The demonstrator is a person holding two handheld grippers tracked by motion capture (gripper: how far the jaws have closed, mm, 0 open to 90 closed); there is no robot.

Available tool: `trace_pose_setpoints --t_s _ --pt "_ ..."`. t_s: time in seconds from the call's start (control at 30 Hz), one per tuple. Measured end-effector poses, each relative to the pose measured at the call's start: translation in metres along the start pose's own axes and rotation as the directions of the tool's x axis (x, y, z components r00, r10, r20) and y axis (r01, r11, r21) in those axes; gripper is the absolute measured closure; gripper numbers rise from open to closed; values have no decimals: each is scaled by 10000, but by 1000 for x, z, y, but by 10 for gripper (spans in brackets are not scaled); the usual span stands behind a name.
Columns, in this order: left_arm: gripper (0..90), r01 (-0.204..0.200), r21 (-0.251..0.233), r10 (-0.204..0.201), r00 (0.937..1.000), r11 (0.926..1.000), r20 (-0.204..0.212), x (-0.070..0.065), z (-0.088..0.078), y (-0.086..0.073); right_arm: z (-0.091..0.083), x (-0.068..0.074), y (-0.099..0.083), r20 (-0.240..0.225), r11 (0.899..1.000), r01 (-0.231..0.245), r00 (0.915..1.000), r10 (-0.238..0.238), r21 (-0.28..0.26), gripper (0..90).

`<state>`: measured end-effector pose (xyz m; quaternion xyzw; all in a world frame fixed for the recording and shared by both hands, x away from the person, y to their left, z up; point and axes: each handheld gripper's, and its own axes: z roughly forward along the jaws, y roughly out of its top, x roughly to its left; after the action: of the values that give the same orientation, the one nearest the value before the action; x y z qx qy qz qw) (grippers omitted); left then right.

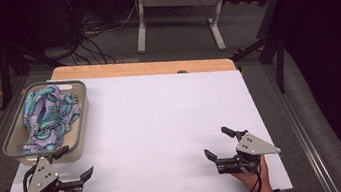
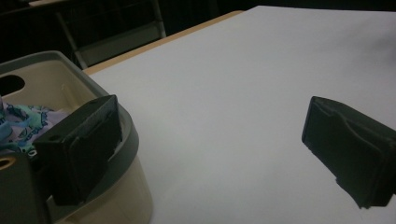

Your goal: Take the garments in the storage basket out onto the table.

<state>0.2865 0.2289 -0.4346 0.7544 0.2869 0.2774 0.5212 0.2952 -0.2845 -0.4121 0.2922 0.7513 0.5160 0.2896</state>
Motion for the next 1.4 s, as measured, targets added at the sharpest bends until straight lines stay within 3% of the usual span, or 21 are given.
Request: trace_pose_setpoints --t_s 0.13,0.47,0.7,0.77,0.93,1.0,1.23,1.33,1.37,1.4 --pt "64 -78 37 78 9999 10000 -104 -1 0 0 2 1 -4 -38 10000 -10 10000 11 81 88" --pt "68 349 266 -342 9990 9990 -272 2 -8 -6 14 4 -1 -222 10000 -39 9997 39 -15 71" --pt "67 733 152 -719 9943 9972 -793 9 -25 -6 25 9 0 -326 9997 223 9992 -221 72 68" --pt "67 1039 171 -1020 9907 9944 -899 17 -29 -4 27 9 -1 -344 9997 177 9993 -171 150 63" --pt "60 1143 411 -1089 9872 9926 -1164 27 -30 2 26 8 -2 -341 9996 227 9992 -221 181 65" --pt "60 962 641 -859 9853 9933 -1477 34 -32 6 26 9 -4 -321 9994 249 9992 -242 231 63" --pt "75 938 716 -774 9757 9930 -2048 51 -30 16 27 11 -8 -355 9984 309 9989 -292 469 63" --pt "74 990 801 -787 9711 9919 -2251 69 -24 31 29 12 -9 -398 9981 289 9989 -267 543 63" --pt "72 990 801 -787 9711 9919 -2251 69 -24 31 29 12 -9 -381 9980 292 9989 -271 557 63" --pt "78 827 875 -591 9677 9927 -2450 78 -20 40 30 12 -9 -402 9980 290 9988 -268 566 64"
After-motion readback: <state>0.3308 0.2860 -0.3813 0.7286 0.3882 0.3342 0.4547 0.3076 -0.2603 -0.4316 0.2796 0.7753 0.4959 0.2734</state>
